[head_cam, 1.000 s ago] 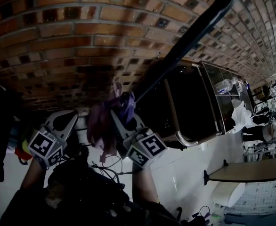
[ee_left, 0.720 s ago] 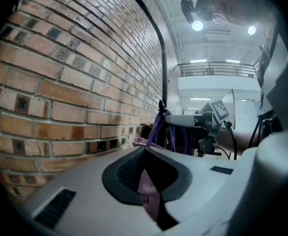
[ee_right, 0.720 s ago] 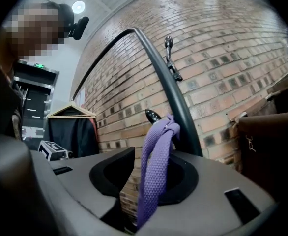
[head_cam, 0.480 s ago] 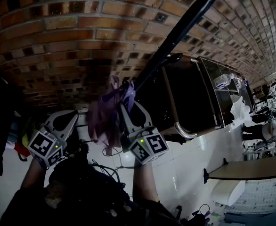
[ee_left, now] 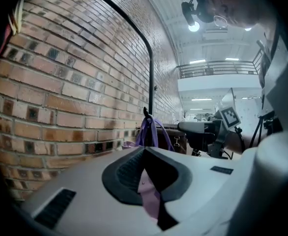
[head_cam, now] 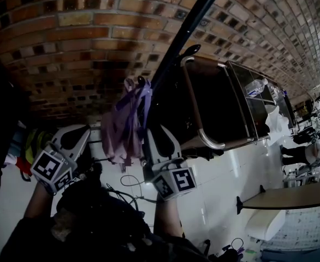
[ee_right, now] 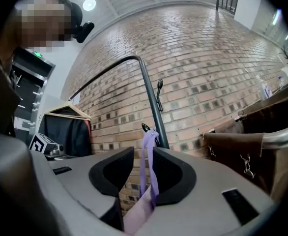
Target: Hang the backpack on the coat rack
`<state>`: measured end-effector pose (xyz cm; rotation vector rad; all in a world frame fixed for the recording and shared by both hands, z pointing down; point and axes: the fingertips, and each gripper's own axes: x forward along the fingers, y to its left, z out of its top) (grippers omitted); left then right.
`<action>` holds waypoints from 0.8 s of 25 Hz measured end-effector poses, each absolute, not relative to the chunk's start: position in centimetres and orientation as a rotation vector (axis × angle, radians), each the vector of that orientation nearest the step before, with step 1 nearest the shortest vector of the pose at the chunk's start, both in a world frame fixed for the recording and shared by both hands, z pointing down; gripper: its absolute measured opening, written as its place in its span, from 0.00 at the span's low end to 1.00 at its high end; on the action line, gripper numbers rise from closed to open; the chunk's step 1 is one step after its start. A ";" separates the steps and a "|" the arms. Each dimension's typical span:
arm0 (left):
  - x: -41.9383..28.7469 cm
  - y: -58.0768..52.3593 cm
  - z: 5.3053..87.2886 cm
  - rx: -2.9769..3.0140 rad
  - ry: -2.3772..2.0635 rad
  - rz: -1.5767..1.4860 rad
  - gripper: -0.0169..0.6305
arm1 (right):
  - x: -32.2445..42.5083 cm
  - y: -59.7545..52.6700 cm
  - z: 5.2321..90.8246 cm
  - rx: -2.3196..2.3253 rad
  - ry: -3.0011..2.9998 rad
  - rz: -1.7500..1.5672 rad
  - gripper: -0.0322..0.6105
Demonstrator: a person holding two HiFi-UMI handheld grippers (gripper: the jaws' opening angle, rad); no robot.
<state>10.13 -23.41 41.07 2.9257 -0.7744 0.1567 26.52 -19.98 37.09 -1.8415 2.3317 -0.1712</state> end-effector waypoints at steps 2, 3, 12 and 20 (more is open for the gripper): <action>9.9 -21.8 40.9 2.935 -0.785 0.152 0.07 | 26.1 -18.5 36.5 -1.789 2.311 -0.157 0.20; 9.8 -20.9 40.8 2.938 -0.786 0.146 0.07 | 25.8 -17.7 36.3 -1.760 2.304 -0.152 0.18; 7.8 -16.0 40.0 2.948 -0.795 0.096 0.07 | 22.4 -12.8 34.9 -1.685 2.272 -0.112 0.06; 3.0 -13.0 39.9 2.930 -0.803 0.077 0.07 | 18.0 -10.4 34.5 -1.741 2.256 -0.122 0.06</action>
